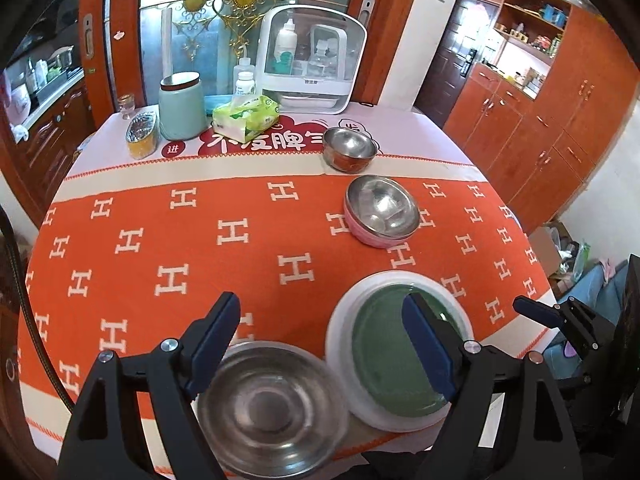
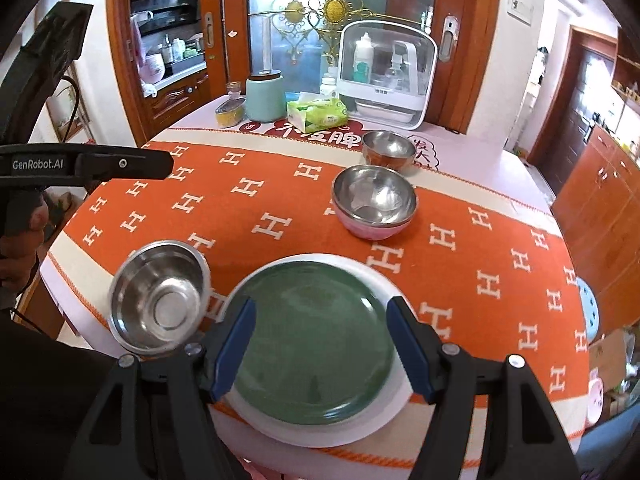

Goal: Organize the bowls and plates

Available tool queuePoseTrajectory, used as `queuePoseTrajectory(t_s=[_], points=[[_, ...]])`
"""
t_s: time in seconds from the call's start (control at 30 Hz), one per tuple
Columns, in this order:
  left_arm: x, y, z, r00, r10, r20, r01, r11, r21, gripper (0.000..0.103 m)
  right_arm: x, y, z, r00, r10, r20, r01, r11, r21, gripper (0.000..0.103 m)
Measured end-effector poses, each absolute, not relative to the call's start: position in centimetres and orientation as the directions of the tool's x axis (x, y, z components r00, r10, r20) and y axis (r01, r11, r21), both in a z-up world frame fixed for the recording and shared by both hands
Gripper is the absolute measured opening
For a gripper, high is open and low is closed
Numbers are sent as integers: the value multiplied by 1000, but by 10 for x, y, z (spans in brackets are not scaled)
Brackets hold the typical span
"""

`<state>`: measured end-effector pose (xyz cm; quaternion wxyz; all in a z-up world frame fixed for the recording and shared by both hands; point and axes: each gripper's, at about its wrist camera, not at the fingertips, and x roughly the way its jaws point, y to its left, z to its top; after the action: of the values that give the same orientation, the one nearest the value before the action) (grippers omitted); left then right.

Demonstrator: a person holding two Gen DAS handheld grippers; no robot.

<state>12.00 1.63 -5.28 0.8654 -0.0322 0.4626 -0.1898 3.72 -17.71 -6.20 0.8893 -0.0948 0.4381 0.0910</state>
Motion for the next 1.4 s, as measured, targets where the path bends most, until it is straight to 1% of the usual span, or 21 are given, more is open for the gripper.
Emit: queuePoseTrajectory(t_s=[0.27,0.47,0.67,0.9,1.0,1.23,1.4], points=[[123,-22,-54,511,-330,-793,216,943,-252,82,53,-215,-57,610,114,-784,-318,942,-110,68],[135,-48,-59,493,-321,-809,178,947,-267,82,76,-243,-43,629,175,-758,-354,932,-78,68],[155,-68,-64,458,-311,-833,129,950,-284,82,104,-253,-35,643,202,-739,-382,920,-81,68],[188,-78,-65,427,-272,-863,63,960,-271,82,141,-255,-28,644,253,-722,-411,910,-48,68],[200,-79,-65,427,-239,-872,39,968,-246,82,155,-254,-28,646,254,-720,-412,910,-48,68],[225,-84,-72,411,-193,-891,-14,976,-219,82,188,-258,-42,617,241,-749,-372,928,-8,68],[237,-93,-83,395,-180,-901,-6,980,-199,82,207,-266,-63,558,251,-791,-329,942,66,68]])
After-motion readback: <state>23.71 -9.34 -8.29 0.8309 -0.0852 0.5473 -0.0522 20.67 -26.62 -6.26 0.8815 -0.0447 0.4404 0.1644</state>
